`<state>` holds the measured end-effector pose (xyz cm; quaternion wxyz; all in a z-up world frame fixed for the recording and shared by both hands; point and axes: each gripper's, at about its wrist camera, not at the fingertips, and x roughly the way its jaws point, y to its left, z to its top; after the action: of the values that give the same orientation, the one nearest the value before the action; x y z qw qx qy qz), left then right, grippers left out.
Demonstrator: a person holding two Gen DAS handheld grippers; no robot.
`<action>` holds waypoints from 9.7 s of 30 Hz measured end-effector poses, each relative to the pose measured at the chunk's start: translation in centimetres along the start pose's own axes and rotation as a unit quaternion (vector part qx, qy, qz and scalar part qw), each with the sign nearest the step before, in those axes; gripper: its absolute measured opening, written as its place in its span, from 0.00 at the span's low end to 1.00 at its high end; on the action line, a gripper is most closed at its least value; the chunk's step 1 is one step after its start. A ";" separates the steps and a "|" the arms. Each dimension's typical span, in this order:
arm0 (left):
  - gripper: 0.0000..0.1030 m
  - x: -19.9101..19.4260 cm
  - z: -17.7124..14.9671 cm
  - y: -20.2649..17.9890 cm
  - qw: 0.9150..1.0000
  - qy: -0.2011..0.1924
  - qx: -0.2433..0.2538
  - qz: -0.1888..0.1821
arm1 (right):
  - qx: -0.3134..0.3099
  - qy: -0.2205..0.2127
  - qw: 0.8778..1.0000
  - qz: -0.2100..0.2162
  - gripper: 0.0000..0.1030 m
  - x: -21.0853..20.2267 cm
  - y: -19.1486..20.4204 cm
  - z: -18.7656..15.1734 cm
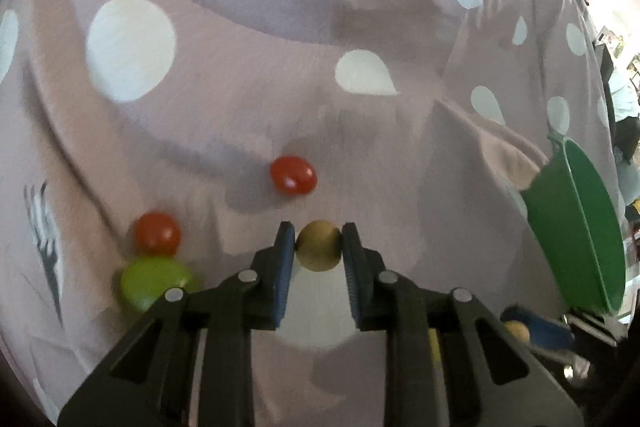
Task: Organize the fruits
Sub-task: 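Grasp a small yellow-brown fruit with the right tool while the left tool grasps another, then carry both small fruits over the green bowl and lower them inside, then open the left tool while the right tool opens, dropping both small fruits into the bowl, then move both tools back toward the two green plums on the sheet, then grasp a green plum with the left tool while the right tool grasps the other plum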
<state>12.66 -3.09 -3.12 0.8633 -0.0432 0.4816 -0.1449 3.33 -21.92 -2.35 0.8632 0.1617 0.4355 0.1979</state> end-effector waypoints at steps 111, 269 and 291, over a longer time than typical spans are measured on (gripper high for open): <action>0.23 -12.1 -7.3 -16.8 0.980 -0.096 0.173 -0.023 | 0.016 -0.117 0.989 -0.084 0.27 -13.2 -2.0 -3.7; 0.94 -12.5 -11.4 3.9 0.996 -0.076 -0.032 -0.013 | -0.075 0.007 0.991 -0.114 0.56 -2.4 4.9 -3.3; 0.85 -6.5 -4.4 3.6 0.998 -0.060 0.007 0.017 | -0.116 0.062 0.986 -0.104 0.39 4.4 3.8 0.2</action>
<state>6.49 2.49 -0.90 0.8934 -0.0378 0.4281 -0.1308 5.12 -16.49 -3.60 0.8631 0.0011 0.4771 0.1656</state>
